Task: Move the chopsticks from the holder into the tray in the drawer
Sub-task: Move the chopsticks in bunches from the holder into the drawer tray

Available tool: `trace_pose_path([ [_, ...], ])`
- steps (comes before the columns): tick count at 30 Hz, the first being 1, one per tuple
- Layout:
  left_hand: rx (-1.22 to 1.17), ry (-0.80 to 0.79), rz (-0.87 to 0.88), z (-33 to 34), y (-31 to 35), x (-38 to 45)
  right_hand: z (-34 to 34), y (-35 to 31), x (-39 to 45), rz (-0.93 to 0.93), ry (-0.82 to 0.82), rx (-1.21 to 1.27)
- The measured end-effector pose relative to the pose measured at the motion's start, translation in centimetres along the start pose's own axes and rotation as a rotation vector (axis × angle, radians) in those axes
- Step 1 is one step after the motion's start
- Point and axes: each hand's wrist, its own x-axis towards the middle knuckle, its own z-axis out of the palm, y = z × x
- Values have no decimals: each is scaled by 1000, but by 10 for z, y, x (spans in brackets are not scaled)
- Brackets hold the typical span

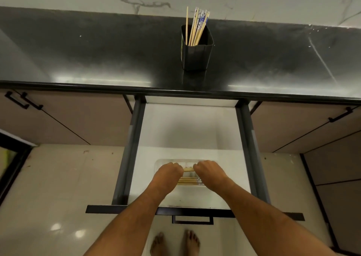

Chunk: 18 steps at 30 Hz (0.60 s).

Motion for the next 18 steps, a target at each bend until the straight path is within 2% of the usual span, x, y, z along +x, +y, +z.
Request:
trace_pose_path([
  [10,-40,25,-34,22,-8,13,22,1,15,4,54,111],
  [18,-100,93,-47,29,-13,12,28,3,11,20,59,66],
])
